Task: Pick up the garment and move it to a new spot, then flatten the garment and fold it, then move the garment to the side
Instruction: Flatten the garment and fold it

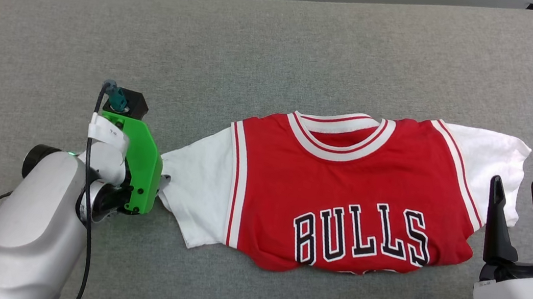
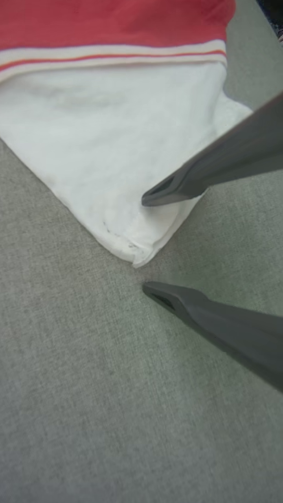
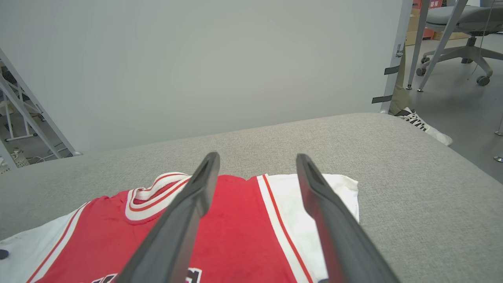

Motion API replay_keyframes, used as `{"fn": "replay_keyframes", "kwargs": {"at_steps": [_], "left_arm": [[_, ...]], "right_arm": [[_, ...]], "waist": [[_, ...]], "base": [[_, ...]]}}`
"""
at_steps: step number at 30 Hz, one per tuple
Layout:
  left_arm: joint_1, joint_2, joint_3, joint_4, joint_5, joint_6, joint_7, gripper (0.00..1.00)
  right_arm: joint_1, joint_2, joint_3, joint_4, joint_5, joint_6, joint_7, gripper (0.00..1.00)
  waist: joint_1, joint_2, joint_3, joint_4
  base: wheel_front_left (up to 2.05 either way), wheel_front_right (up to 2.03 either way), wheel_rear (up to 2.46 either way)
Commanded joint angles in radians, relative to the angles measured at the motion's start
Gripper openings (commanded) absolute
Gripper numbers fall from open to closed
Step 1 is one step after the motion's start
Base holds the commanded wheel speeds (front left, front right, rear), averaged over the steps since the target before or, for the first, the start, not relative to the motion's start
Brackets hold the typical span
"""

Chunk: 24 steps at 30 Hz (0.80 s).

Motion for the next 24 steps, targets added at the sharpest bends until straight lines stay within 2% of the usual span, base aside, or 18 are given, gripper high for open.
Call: {"fn": "replay_keyframes", "kwargs": {"at_steps": [1,7,8,9,14,19,22,24], "left_arm": [[-0.023,0.009,-0.004,0.012,0.017,0.001,-0.009,1.0],[-0.027,0.0,-0.012,0.065,0.008,-0.017,-0.032,1.0],[-0.026,-0.005,-0.013,0.073,0.001,-0.019,-0.028,0.78],[-0.023,-0.01,-0.014,0.082,-0.008,-0.023,-0.022,0.0],[-0.013,-0.02,-0.006,0.097,-0.032,-0.03,-0.038,0.0],[0.006,-0.008,0.025,0.067,-0.039,-0.017,-0.109,0.0],[0.035,0.001,0.053,0.022,-0.054,-0.007,-0.149,0.0],[0.094,0.019,0.098,-0.077,-0.081,0.019,-0.178,0.0]], "right_arm": [[-0.022,0.002,0.004,0.002,-0.001,-0.001,-0.008,1.0],[-0.031,0.002,0.001,0.005,-0.004,-0.001,-0.01,1.0],[-0.031,0.001,0.0,0.006,-0.004,-0.001,-0.01,1.0],[-0.032,0.001,-0.001,0.006,-0.005,-0.001,-0.009,1.0],[-0.034,-0.002,-0.008,0.011,-0.011,-0.001,0.0,1.0],[-0.022,-0.016,-0.015,0.019,-0.016,-0.001,0.031,1.0],[-0.012,-0.035,-0.025,0.03,-0.021,-0.001,0.086,1.0],[-0.009,-0.075,-0.044,0.041,-0.027,-0.001,0.207,1.0]], "waist": [[0.0,-0.0001,0.02,-0.015],[0.0,-0.0001,0.039,-0.02],[0.0,-0.0001,0.04,-0.019],[0.0,-0.0001,0.039,-0.018],[0.0,-0.0001,0.02,-0.005],[0.0,-0.0001,-0.017,0.017],[0.0,-0.0001,-0.04,0.036],[0.0,-0.0001,-0.058,0.06]], "base": [[0.0,0.0,0.0],[0.0,0.0,0.0],[0.0,0.0,0.0],[0.0,0.0,0.0],[0.0,0.0,0.0],[0.0,0.0,0.0],[0.0,0.0,0.0],[0.0,0.0,0.0]]}}
